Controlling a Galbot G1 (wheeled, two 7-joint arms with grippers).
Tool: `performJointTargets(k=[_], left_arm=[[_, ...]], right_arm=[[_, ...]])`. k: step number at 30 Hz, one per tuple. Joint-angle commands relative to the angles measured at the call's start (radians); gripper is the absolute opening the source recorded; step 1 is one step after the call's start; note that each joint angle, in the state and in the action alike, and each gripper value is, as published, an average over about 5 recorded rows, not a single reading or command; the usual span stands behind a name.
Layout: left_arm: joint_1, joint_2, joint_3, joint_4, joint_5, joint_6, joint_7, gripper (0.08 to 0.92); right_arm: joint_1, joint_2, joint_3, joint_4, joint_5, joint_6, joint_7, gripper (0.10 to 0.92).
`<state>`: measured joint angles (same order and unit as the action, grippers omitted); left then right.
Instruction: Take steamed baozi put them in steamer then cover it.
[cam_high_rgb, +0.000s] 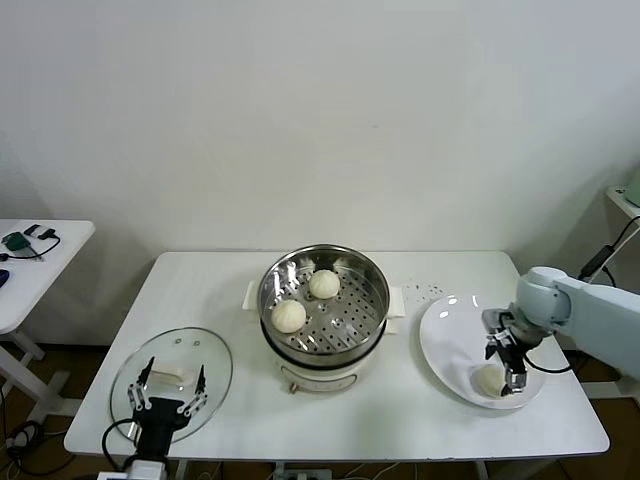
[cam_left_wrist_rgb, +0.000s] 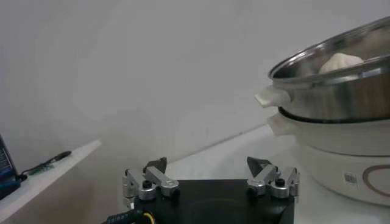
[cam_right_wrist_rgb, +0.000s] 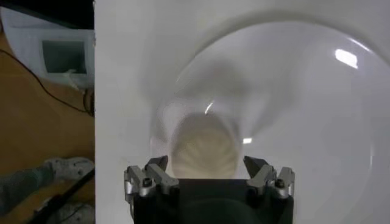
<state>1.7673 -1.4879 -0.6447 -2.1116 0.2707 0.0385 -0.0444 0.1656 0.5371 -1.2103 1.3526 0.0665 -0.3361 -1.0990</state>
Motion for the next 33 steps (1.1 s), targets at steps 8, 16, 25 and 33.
performJointTargets(k=[8, 16, 25, 33], left_arm=[[0.011, -0.004, -0.003, -0.003, 0.003, -0.004, -0.001, 0.823], [0.024, -0.002, -0.008, -0.012, 0.004, -0.006, -0.003, 0.823], [0.06, 0.01, -0.023, -0.024, -0.004, -0.014, -0.009, 0.823], [0.077, 0.003, -0.028, -0.027, -0.011, -0.022, -0.012, 0.823]], right_arm=[[-0.041, -0.002, 0.029, -0.012, -0.017, 0.004, 0.002, 0.707], [0.011, -0.004, 0.011, 0.003, 0.015, 0.017, 0.018, 0.674], [0.517, 0.093, -0.327, 0.009, 0.063, 0.394, -0.018, 0.671], [0.793, 0.289, -0.411, 0.038, 0.007, 0.682, -0.064, 0.672]])
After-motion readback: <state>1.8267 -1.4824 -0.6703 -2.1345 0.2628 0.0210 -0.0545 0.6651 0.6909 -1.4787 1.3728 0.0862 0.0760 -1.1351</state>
